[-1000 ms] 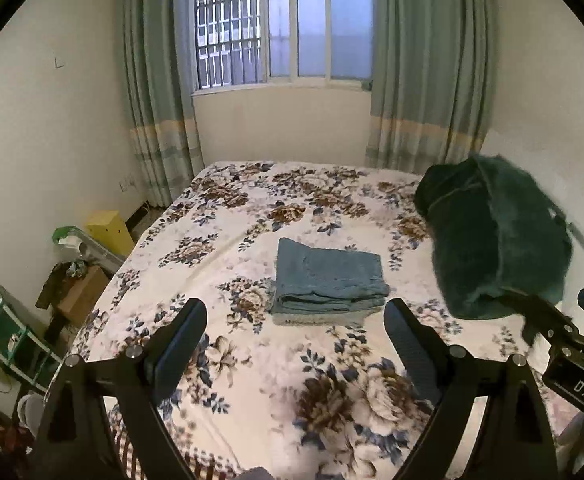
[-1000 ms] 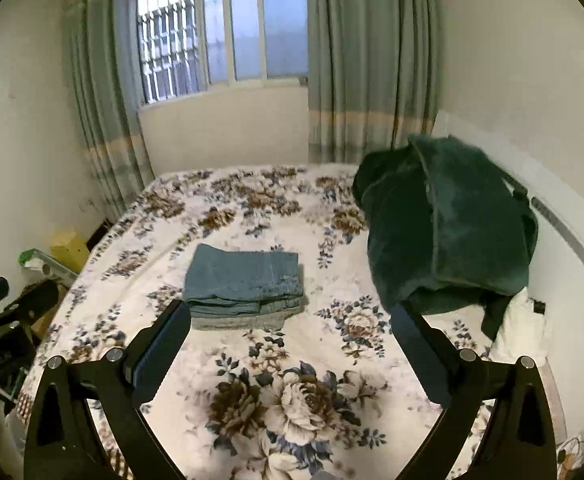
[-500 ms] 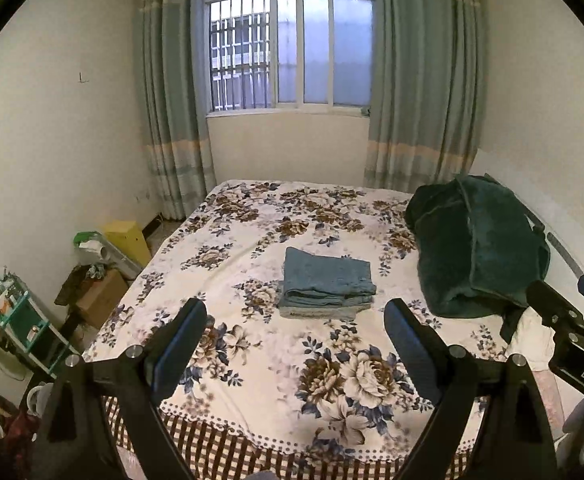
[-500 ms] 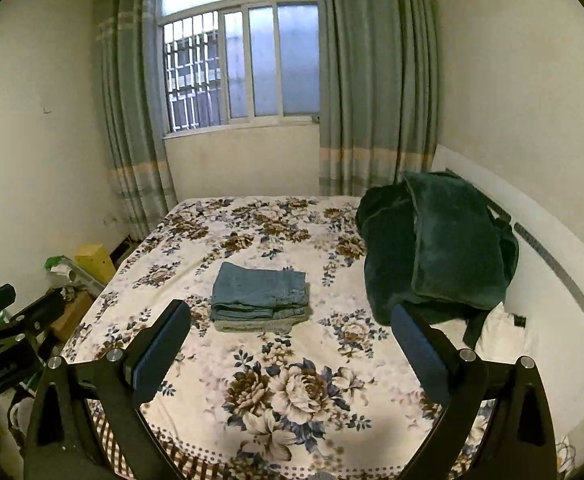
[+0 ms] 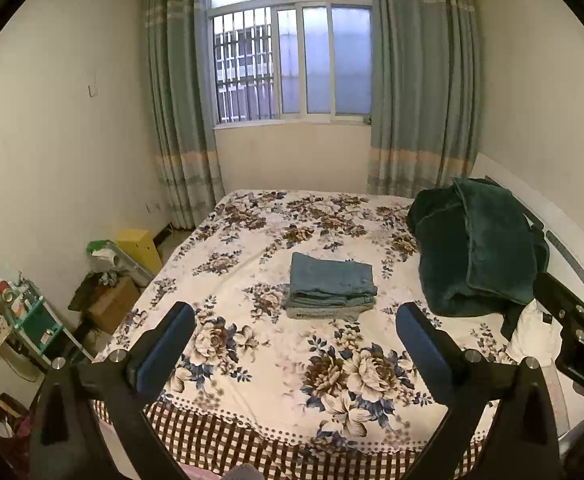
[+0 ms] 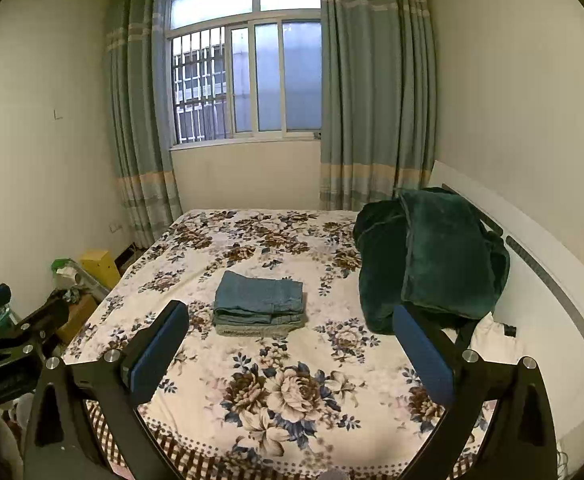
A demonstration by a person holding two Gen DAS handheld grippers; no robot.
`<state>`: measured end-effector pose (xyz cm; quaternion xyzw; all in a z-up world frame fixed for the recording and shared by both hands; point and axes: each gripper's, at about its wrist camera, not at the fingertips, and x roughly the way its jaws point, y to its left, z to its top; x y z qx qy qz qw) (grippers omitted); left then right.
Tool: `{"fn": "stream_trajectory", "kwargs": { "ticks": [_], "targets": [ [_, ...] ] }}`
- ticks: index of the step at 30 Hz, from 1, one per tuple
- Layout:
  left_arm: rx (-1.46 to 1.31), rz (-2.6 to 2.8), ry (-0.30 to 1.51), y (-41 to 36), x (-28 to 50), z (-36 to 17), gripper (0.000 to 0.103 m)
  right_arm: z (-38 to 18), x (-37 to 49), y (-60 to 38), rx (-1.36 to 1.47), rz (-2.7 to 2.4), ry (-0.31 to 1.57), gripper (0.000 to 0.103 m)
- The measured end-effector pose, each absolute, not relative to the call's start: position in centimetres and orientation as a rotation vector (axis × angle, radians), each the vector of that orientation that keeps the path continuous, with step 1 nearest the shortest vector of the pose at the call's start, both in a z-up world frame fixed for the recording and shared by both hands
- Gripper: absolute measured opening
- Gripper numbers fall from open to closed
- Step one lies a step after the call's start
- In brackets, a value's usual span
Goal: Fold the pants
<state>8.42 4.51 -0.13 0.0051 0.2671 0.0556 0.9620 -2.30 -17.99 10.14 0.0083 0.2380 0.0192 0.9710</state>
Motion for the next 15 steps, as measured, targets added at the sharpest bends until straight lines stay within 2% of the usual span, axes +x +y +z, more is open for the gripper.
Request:
{"fn": "stream_trajectory", "kwargs": {
  "ticks": [15],
  "targets": [
    [0.008,0.123,0.544,3.3,7.4,0.9,0.103,10.6,-3.7,-18.4,0.016,0.048,0.483,0.103]
  ]
}}
